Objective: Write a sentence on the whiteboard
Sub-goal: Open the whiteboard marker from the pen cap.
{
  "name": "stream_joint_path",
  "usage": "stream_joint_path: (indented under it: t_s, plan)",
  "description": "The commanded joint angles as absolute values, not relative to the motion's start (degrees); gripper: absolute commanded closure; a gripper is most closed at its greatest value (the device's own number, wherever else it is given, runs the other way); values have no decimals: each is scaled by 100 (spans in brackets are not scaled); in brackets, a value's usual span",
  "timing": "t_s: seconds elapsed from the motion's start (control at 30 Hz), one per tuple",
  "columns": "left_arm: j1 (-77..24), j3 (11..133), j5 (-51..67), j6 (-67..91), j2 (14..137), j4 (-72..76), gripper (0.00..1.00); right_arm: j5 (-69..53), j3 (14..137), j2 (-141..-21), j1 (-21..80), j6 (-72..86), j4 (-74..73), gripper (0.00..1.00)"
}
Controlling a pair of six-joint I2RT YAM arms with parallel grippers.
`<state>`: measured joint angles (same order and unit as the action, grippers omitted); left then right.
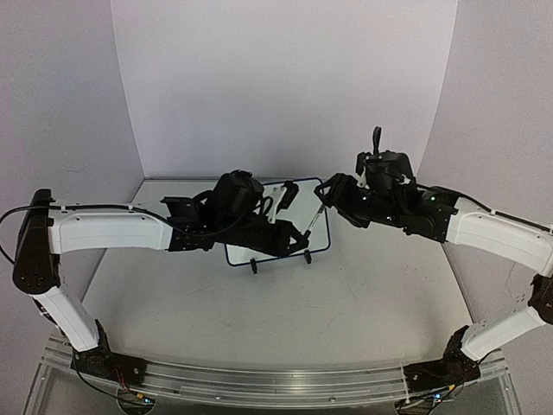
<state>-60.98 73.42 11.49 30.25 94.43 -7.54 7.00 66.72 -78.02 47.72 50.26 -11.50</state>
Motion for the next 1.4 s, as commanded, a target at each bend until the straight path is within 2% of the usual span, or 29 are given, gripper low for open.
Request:
stream_joint_path:
  t_s: [0.0, 0.23, 0.37, 0.47, 0.53, 0.67, 0.8, 1.0, 1.37]
  plan:
    - [-5806, 7248, 2244, 2286, 8811, -1535, 100, 193, 6902, -7426, 4570, 3789, -2024, 32]
    - [-5326, 6781, 4422, 1273, 8183, -1917, 100, -2454, 6992, -7326, 3973, 2596, -2660, 21]
    - [-5153, 7296, 5176, 254, 8327, -3286, 100, -4197, 7098, -7504, 3973, 2376, -2663, 17]
    - [-5142, 7724, 5416, -497, 8661, -4253, 100, -4894, 7110, -7658, 3974, 2347, -2629, 17]
    - [-5142, 7916, 5501, -831, 8870, -4680, 100, -5110, 7105, -7732, 3975, 2358, -2595, 16]
    - [-5135, 7978, 5647, -1042, 9020, -4628, 100, -5545, 7089, -7870, 4012, 2372, -2448, 18]
    - [-5136, 8093, 5728, -1291, 9186, -4911, 100, -5196, 7142, -7829, 4003, 2420, -2385, 18]
    - [-5133, 7641, 5677, -1254, 8929, -4754, 100, -4740, 7371, -7798, 3949, 2640, -2341, 17]
    - [-5089, 7674, 5623, -1217, 8869, -4617, 100, -5500, 7194, -7945, 4149, 2854, -1985, 20]
